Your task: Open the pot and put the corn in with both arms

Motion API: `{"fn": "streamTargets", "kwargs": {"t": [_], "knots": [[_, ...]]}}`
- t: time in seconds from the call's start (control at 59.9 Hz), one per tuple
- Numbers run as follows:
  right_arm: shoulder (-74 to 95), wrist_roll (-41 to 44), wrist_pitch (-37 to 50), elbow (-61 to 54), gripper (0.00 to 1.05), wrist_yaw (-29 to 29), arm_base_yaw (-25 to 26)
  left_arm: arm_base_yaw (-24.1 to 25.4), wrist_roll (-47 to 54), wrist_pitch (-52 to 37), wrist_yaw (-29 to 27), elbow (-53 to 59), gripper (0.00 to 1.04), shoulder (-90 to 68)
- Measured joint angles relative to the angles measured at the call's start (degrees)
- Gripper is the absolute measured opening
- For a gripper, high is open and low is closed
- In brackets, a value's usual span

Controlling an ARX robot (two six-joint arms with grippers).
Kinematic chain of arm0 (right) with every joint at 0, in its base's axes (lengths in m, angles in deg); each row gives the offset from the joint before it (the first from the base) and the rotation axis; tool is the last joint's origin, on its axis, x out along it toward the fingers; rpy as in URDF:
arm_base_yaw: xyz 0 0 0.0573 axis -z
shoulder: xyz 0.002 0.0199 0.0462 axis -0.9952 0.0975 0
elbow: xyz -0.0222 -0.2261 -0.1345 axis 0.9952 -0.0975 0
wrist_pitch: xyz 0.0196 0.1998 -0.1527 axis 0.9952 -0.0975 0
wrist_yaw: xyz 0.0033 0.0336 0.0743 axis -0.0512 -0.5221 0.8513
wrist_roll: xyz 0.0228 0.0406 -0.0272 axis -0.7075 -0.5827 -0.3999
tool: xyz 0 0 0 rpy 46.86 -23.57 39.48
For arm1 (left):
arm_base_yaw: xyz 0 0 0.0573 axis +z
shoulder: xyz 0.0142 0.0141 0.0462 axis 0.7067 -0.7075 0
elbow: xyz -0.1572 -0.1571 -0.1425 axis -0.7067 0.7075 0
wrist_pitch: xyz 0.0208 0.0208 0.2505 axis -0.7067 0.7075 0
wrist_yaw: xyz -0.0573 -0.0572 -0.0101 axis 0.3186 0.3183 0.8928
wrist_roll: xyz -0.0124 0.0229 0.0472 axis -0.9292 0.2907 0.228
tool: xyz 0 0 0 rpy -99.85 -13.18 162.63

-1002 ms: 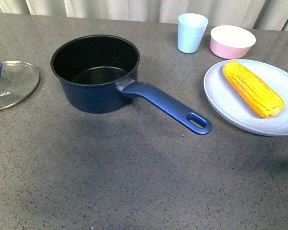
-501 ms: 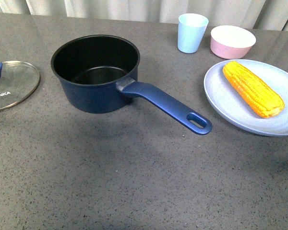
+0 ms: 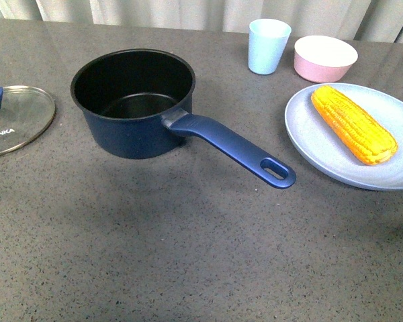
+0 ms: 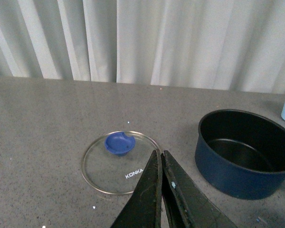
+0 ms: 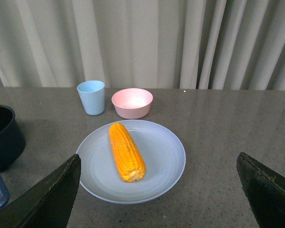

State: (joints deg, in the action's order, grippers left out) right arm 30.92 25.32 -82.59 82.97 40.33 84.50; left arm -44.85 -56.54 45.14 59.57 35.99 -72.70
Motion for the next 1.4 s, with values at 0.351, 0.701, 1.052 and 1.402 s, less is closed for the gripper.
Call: {"fn": "streamTargets", "kwargs": {"t": [0.351,0.701,1.052,1.402], "knots": [[0.00,0.00,0.00,0.00,0.96,0.02,0.00,0.00,0.02,15.41,0.00,0.04,0.02,16.79],[0.00,0.00,0.00,0.00,0.96,0.02,0.00,-0.02,0.00,23.91,0.00,0.04,0.02,25.42],[0.00,0.00,0.00,0.00,0.96,0.00,0.00,-0.02,0.00,34.03,0.00,0.04,0.02,33.97],[0.00,-0.02,0.00,0.00,0.96,0.00,0.00,-0.02,0.00,38.56,-0.02,0.04,0.14,39.15]]}}
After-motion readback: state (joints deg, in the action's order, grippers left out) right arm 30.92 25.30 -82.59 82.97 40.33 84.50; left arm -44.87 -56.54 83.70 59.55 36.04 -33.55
